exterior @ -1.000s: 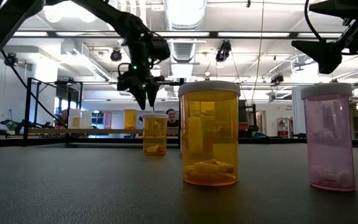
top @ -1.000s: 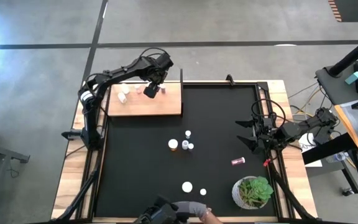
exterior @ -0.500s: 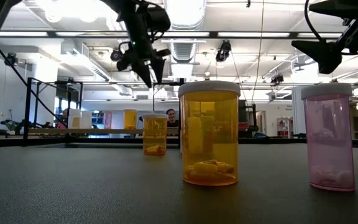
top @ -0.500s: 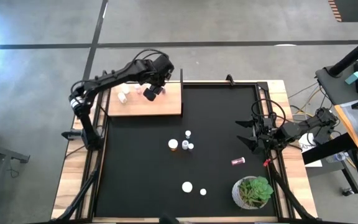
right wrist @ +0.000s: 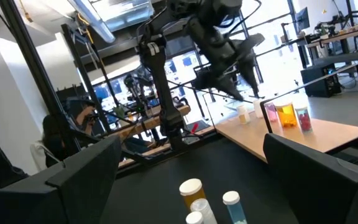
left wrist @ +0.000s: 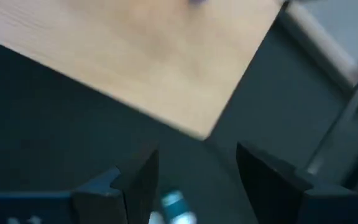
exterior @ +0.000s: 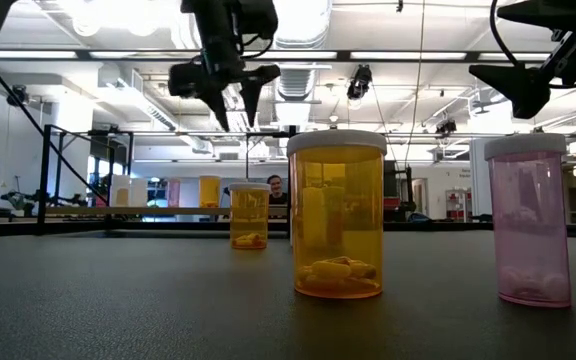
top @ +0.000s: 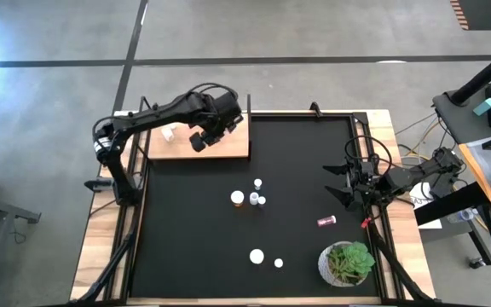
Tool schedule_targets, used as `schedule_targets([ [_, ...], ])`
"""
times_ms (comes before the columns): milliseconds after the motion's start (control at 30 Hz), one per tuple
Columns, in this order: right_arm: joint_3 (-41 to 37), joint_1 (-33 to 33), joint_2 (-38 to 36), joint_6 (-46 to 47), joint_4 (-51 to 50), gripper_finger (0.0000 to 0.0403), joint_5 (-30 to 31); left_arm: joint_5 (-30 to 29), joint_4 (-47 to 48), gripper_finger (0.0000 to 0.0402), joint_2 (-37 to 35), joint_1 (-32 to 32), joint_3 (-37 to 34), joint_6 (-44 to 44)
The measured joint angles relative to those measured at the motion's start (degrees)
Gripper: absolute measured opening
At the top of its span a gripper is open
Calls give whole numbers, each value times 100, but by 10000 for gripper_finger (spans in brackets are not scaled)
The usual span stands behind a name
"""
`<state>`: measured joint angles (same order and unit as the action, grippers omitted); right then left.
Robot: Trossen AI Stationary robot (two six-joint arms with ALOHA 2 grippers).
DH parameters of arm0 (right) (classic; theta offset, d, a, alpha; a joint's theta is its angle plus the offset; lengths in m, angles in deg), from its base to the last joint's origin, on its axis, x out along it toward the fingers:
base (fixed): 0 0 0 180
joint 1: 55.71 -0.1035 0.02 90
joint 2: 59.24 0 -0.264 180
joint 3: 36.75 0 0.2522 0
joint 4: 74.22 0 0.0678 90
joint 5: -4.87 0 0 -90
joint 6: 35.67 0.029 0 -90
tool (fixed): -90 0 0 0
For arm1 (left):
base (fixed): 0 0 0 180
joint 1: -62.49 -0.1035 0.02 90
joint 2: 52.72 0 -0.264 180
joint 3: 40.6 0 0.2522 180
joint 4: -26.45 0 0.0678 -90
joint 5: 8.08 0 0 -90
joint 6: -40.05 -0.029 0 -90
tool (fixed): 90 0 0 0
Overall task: Pick and place medicine bottles onto shelf by color
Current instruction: Put the top orange pill bottle on the shelf aligned with the other orange pill bottle
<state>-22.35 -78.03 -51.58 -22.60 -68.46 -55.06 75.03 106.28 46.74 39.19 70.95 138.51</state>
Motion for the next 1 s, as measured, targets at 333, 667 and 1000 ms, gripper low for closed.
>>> schedule_targets([
  [333,0,-1,-2,-1,-1,384,-2,552,166,197,-20,762,-483,-1074],
  [667,0,0,-1,0,-3,384,-2,576,17,200,235,1596,-648,-1019],
  [1000,0,-2,-2,1,-1,384,0,981,-165,307,737,1741,-643,-1019],
])
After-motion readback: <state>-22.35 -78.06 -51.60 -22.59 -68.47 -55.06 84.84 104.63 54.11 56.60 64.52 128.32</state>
